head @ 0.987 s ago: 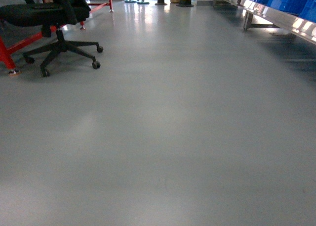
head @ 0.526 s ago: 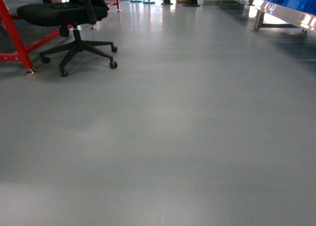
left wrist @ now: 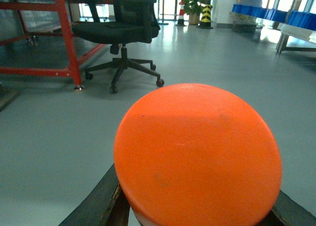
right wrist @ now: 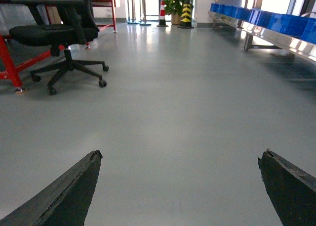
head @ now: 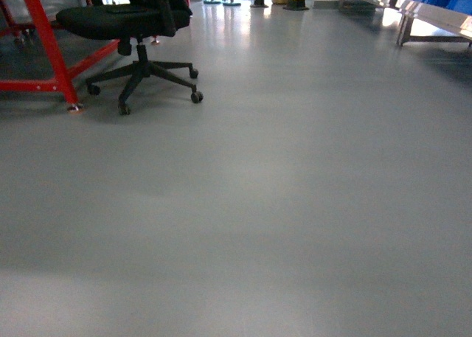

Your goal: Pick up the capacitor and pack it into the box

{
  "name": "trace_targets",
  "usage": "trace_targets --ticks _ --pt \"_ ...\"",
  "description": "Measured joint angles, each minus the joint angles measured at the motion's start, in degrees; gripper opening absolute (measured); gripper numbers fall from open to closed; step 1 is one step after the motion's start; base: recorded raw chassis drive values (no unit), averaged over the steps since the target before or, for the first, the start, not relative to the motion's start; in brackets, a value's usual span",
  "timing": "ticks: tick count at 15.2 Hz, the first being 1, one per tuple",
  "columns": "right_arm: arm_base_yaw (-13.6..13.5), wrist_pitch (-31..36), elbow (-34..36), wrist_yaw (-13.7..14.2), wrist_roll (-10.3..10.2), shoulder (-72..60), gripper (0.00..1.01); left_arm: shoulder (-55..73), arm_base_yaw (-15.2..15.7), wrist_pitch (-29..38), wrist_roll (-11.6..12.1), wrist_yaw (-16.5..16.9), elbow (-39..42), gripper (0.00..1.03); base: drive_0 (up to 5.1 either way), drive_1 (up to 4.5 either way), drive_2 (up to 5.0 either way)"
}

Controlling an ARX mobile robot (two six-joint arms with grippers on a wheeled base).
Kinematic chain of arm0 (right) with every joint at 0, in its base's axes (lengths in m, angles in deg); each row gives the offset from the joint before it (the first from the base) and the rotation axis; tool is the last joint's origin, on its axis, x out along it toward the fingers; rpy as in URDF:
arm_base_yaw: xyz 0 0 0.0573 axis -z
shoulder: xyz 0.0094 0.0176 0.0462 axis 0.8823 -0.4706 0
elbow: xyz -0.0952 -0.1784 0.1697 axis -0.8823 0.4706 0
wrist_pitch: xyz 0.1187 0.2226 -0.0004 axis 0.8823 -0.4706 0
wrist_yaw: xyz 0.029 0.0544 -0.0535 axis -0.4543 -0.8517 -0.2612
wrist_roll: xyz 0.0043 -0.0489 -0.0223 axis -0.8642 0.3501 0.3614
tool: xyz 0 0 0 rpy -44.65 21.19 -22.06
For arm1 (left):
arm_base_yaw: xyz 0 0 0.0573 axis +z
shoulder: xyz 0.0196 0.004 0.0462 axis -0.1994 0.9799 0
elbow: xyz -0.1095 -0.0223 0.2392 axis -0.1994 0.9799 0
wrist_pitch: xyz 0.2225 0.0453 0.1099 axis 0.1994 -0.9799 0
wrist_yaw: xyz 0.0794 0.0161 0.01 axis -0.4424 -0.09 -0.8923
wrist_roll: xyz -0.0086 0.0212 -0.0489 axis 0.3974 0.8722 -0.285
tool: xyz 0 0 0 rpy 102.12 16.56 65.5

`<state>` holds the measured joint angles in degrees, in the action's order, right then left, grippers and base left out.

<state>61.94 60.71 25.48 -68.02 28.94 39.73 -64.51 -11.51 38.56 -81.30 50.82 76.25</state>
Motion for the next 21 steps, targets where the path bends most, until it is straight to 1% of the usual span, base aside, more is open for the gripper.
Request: trace_targets --ticks 21 --pt "0.0 0.1 0.0 0.0 0.0 0.0 0.98 0.0 0.0 0.0 0.0 -0.1 0.0 0.45 -5.0 2.46 2.5"
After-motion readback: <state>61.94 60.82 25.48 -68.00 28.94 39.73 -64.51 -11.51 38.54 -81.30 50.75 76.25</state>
